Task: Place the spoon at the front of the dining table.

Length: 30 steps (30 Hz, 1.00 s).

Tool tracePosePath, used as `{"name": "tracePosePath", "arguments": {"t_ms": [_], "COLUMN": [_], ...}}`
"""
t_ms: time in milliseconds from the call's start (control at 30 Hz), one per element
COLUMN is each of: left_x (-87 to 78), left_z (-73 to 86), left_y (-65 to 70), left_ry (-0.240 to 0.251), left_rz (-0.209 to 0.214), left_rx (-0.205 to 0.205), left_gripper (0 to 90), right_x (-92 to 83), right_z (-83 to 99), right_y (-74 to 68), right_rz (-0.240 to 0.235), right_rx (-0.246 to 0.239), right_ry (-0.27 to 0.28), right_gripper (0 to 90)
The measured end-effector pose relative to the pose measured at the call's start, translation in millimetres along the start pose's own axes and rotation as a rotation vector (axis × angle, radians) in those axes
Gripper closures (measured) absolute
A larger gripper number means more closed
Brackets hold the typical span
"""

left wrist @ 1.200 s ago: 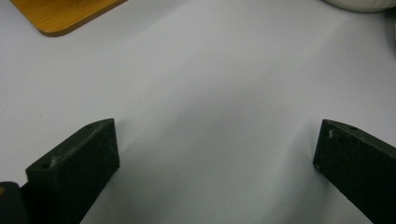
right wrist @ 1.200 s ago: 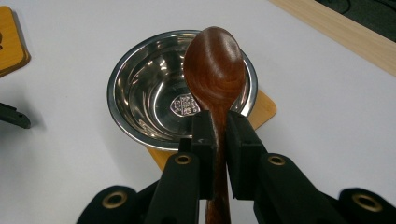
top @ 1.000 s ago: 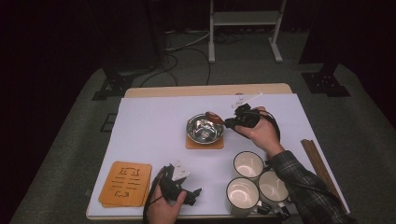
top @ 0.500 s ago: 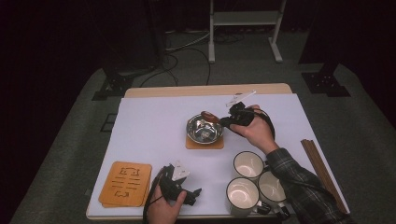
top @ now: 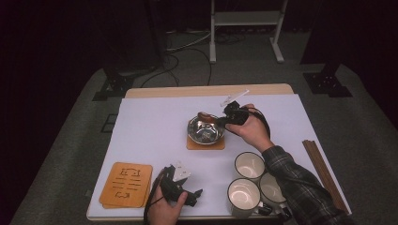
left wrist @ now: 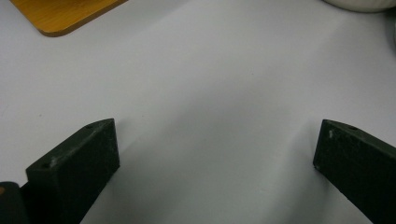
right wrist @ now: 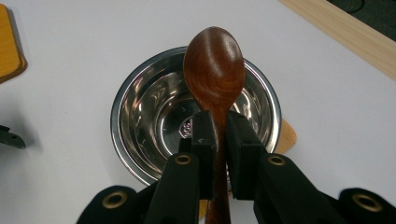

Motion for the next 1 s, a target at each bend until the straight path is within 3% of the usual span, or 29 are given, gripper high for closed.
{"name": "tracePosePath", "arguments": {"t_ms": [1000], "left_x": [-0.1], "left_z": [0.1], "left_y": [-0.2], "left_ry": [-0.002], "left_rz": [0.001], "left_rx": [0.002], "left_gripper": [0.0], "right_x": [23.3], "right_z": [6.0], "right_y": [-4.1], "right_rz": [-0.017], "right_rx": [-0.016], "right_ry": [-0.069], "right_gripper": [81.8]}}
Point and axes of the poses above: each handheld gripper's, and its own axes: x roughly forward along the jaws, z roughly out of its underside, y roughly to its right, the point moved 6 cm from there along x, roughly forward along the jaws, and after that the axes turned 3 degrees about z, right-handed, at the moved point
